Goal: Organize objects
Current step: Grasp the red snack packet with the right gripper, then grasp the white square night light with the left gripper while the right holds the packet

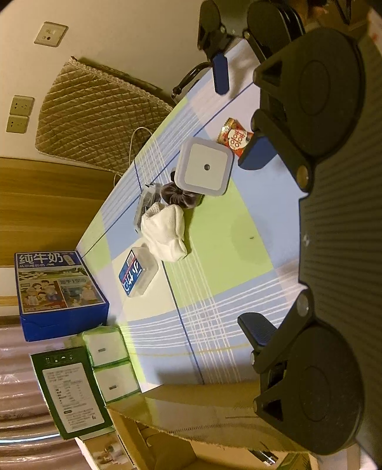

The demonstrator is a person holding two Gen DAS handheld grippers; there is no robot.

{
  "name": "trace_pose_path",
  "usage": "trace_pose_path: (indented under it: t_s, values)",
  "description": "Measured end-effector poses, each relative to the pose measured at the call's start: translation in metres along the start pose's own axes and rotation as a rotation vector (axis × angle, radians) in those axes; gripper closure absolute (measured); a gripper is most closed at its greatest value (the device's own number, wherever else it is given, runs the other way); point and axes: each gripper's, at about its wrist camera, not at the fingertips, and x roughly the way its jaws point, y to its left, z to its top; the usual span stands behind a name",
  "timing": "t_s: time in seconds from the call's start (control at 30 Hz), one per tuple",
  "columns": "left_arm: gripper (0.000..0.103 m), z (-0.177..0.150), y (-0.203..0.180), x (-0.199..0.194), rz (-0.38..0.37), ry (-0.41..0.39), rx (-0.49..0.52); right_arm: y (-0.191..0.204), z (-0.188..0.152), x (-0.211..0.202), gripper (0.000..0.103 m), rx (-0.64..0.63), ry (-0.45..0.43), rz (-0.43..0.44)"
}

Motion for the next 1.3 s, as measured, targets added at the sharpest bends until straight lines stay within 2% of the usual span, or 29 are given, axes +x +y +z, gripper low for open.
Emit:
trace_pose_path:
  t_s: [0.27, 0.43, 0.5, 0.57, 0.6, 0.67, 0.87, 1.17, 1.3]
  values:
    - [0.002, 0.000, 0.005, 0.018, -0.015, 0.017, -0.007, 0.001, 0.006, 0.031, 0.011, -0.040, 0.028, 0.004]
    - [0.002, -0.001, 0.006, 0.025, -0.023, 0.027, -0.016, 0.003, 0.007, 0.036, 0.020, -0.071, 0.018, 0.004]
    - [0.002, -0.003, 0.005, 0.027, -0.027, 0.032, -0.014, 0.003, 0.007, 0.036, 0.027, -0.072, 0.008, 0.002]
    - [0.002, -0.003, 0.004, 0.029, -0.029, 0.035, -0.011, 0.002, 0.009, 0.034, 0.041, -0.068, 0.001, -0.003]
    - [0.002, -0.003, 0.003, 0.029, -0.031, 0.036, -0.010, 0.002, 0.010, 0.034, 0.044, -0.067, 0.002, -0.005]
    - [0.002, -0.003, 0.002, 0.031, -0.036, 0.039, -0.013, 0.001, 0.010, 0.032, 0.056, -0.064, 0.001, -0.010]
    - [0.002, -0.002, -0.004, 0.036, -0.054, 0.042, -0.002, -0.002, 0.009, 0.026, 0.059, -0.051, 0.004, -0.015]
    - [0.002, 0.003, -0.017, 0.050, -0.109, 0.033, 0.026, -0.021, 0.006, 0.013, 0.060, 0.008, -0.014, -0.080]
    - [0.009, 0.006, -0.028, 0.060, -0.138, 0.019, 0.050, -0.034, 0.005, 0.008, 0.060, 0.039, -0.019, -0.104]
